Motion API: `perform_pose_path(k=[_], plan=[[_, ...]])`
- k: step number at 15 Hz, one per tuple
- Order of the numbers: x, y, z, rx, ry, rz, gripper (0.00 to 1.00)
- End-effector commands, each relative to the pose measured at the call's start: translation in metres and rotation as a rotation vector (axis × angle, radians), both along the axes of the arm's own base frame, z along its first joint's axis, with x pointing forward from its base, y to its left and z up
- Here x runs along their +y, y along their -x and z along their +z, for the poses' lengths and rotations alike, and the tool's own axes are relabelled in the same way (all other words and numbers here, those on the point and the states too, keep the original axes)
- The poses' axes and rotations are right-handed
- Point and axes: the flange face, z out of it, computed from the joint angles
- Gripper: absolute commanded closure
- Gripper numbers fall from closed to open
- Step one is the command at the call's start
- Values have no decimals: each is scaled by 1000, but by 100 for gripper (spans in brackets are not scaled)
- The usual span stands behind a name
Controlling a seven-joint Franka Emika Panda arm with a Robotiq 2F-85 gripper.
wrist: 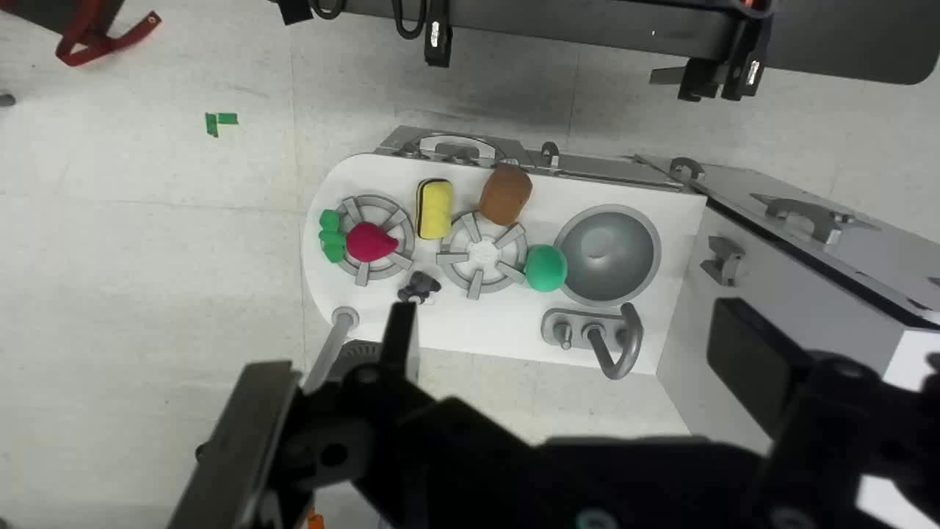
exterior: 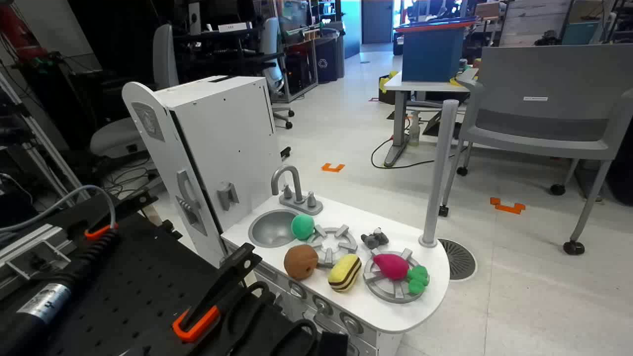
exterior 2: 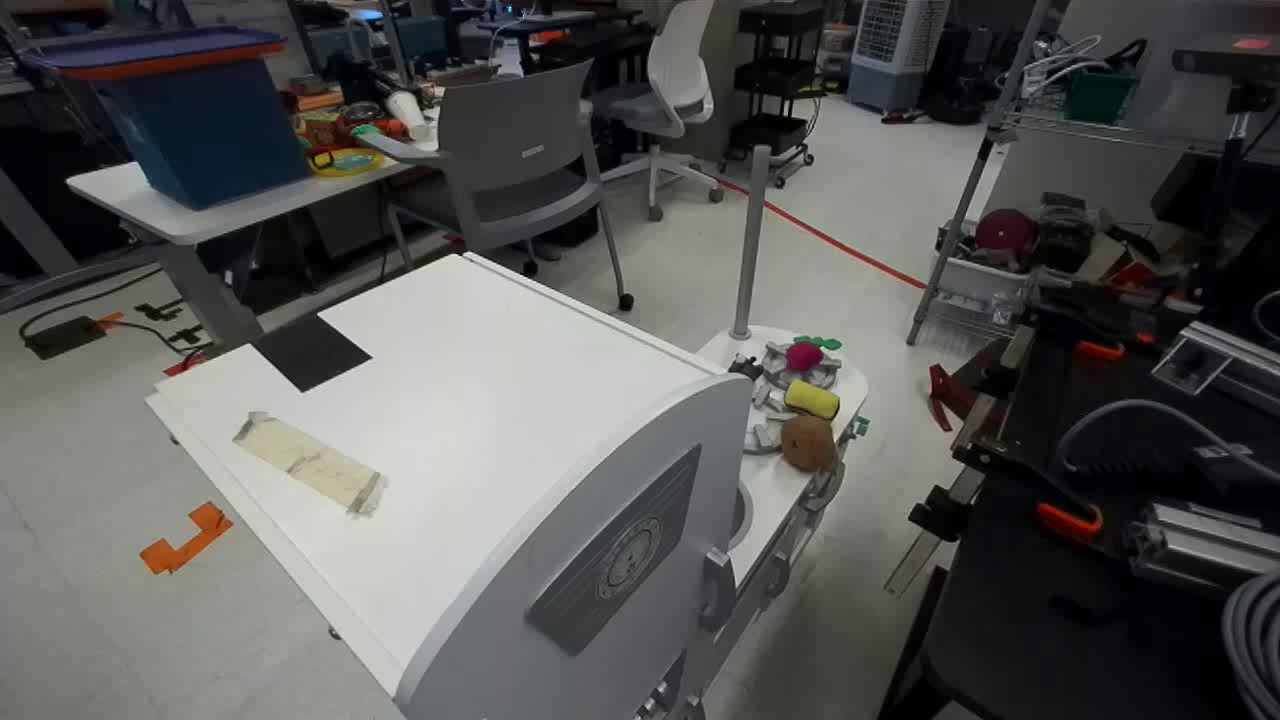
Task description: Move the yellow plush toy to the left
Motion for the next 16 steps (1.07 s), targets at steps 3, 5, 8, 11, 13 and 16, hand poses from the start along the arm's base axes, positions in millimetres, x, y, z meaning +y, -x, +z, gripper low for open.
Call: perform_pose_path(k=[3,5,8,11,13,16], plan=[[0,0,1,-1,0,0,0],[0,0,1,-1,0,0,0],[0,0,1,-1,0,0,0],[-3,-19,-20,-33,3,-37,0],[-6,-38,-44,-27,1,-60,0],[-10,-72,-108,8,19,-101,0]])
